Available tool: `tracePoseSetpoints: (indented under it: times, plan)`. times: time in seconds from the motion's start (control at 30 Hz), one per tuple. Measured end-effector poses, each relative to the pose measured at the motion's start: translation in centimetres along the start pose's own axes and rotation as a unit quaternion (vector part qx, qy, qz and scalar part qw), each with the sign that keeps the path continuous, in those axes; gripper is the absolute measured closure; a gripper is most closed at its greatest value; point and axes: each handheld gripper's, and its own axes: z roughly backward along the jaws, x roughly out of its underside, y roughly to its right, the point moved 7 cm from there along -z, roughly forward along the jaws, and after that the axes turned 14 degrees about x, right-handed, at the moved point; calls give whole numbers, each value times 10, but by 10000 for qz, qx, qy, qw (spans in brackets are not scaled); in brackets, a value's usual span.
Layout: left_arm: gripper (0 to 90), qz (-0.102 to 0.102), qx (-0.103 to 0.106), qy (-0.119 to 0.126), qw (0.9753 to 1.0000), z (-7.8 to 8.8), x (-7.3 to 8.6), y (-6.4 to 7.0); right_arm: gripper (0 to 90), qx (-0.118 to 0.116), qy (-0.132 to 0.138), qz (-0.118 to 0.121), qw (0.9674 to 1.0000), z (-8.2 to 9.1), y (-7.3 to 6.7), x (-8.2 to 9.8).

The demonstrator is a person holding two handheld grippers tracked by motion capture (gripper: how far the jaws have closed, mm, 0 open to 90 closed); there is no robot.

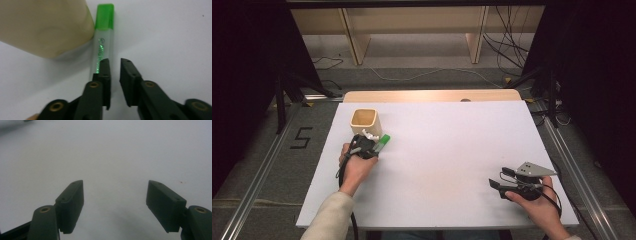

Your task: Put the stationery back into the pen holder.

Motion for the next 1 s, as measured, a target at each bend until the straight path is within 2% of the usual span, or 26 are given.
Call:
tracePoseSetpoints:
  times: [0.03, 0.1, 0.13, 0.2, 0.27, 0.37, 0.4, 0.57, 0.77, 0.83, 1.0]
  plan:
    - [669, 96, -78, 48, 9999, 0, -6, -4, 309, -4, -11, 32, 10000, -1, 0, 0]
    - [644, 140, -88, -13, 9999, -1, -7, -6, 310, -3, -10, 23, 10000, -1, 0, 0]
    - [619, 182, -38, -155, 9997, -2, -8, -7, 309, 3, -19, 5, 10000, -1, 0, 0]
    - [572, 317, 13, -196, 9993, -6, -11, -10, 310, 7, -16, -6, 10000, -1, 0, 0]
    - [546, 351, 50, -409, 9985, -10, -13, -14, 309, 2, -10, -2, 10000, -1, 0, -1]
    - [519, 465, 209, -744, 9959, -16, -14, -18, 309, -10, -10, 5, 10000, -1, 0, 0]
    - [510, 451, 221, -969, 9940, -19, -14, -20, 309, -10, -12, 0, 10000, -1, 0, 0]
    - [503, 439, 311, -1137, 9921, -23, -17, -20, 309, -14, -17, 3, 10000, -1, 0, 0]
    - [514, 243, 347, -1411, 9891, -26, -18, -23, 308, -22, -31, 0, 10000, -1, 0, 0]
    - [521, 213, 456, -1530, 9869, -27, -17, -23, 308, -25, -34, -2, 10000, -1, 0, 0]
    - [563, 131, 527, -1642, 9849, -26, -18, -25, 307, -26, -79, 26, 10000, -1, 0, 1]
